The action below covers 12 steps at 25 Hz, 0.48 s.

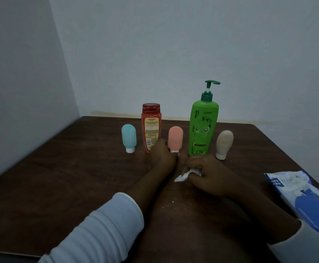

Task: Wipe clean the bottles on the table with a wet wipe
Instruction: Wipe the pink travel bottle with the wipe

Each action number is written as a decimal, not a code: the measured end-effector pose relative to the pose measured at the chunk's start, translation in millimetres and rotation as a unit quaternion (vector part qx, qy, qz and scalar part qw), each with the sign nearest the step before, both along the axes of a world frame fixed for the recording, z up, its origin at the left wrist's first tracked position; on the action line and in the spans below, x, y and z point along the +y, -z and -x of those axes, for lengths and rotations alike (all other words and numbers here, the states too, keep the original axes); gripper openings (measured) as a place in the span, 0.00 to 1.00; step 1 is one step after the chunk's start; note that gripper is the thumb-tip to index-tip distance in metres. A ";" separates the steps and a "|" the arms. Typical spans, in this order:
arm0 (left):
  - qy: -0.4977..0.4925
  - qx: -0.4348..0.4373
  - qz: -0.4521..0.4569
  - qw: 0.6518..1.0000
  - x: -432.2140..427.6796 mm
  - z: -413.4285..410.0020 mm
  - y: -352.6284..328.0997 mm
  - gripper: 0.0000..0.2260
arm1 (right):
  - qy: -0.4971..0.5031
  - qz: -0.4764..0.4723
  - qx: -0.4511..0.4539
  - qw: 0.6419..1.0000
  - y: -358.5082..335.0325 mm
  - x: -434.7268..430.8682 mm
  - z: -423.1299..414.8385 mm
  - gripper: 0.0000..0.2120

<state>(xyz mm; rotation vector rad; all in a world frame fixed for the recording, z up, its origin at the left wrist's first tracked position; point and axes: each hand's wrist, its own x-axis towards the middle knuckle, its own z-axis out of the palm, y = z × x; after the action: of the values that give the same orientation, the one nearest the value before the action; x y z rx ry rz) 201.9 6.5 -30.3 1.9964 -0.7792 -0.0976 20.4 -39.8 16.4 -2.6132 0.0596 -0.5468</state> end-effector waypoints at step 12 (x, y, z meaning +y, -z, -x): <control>0.013 -0.011 -0.018 1.000 5.9 -3.2 2.6 0.17 | 0.002 0.002 -0.010 1.000 5.1 -0.6 -2.9 0.13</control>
<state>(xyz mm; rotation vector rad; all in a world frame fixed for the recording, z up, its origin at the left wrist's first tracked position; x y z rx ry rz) 205.1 12.3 -32.9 2.0250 -0.8220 -0.1058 23.3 -40.4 11.3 -2.6117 0.0575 -0.5758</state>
